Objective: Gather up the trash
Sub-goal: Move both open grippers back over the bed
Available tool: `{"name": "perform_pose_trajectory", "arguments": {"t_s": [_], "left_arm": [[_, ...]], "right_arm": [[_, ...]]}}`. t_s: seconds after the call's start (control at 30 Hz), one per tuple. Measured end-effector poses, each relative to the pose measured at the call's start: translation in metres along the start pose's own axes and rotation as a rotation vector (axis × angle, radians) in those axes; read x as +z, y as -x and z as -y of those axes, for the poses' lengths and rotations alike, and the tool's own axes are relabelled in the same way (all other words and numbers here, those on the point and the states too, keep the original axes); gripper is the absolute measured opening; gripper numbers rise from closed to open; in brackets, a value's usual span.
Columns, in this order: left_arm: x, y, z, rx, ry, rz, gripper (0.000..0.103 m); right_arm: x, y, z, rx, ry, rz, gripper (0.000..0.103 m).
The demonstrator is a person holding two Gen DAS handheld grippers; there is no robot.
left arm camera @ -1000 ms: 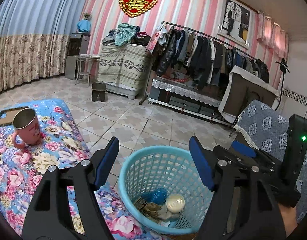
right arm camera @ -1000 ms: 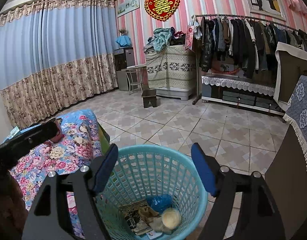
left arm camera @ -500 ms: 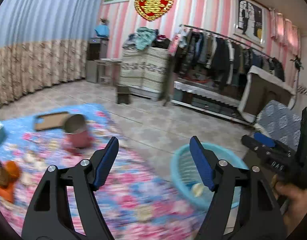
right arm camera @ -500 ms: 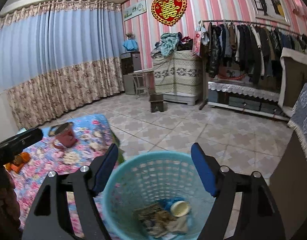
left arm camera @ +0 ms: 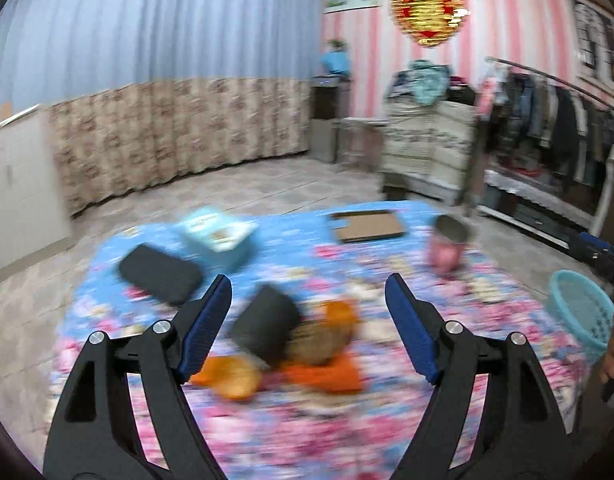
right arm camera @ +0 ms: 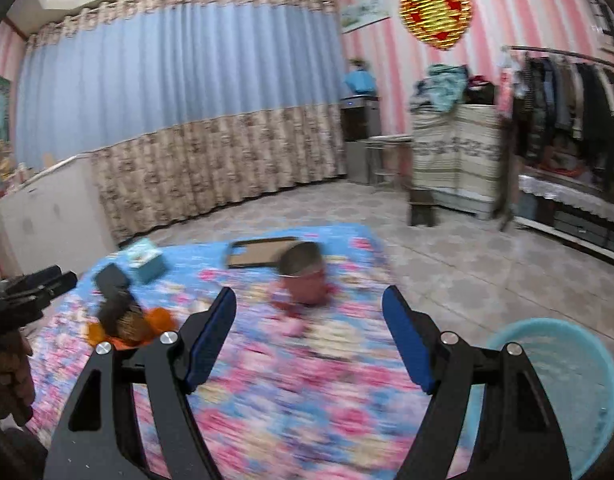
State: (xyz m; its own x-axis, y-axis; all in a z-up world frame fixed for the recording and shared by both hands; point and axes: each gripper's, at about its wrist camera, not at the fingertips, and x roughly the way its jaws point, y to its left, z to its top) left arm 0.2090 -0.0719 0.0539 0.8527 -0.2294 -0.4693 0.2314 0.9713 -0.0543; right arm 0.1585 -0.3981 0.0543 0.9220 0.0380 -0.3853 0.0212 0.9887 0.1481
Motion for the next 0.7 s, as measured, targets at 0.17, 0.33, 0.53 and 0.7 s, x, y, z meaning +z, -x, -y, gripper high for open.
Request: {"name": "perform_pose_trajectory", "arguments": {"t_s": [0.17,0.33,0.53,0.7], "left_arm": [[0.024,-0.016,-0.066,0.039,0.078,-0.023,0.082],[0.031,-0.033,-0.094,0.055,0.151,0.018,0.084],[-0.006,-0.076,-0.094,0.169,0.117,-0.147,0.084],[-0.002,-0.068,-0.098,0.187,0.111,-0.102,0.084]], "right_arm": [[0.022,-0.038,-0.07,0.115,0.058,0.002,0.075],[0.033,-0.076,-0.118,0.199,0.139,0.002,0.077],[-0.022,-0.111,-0.141,0.312,0.115,-0.155,0.077],[-0.041,-0.118,-0.177,0.335,0.249,-0.19,0.076]]}}
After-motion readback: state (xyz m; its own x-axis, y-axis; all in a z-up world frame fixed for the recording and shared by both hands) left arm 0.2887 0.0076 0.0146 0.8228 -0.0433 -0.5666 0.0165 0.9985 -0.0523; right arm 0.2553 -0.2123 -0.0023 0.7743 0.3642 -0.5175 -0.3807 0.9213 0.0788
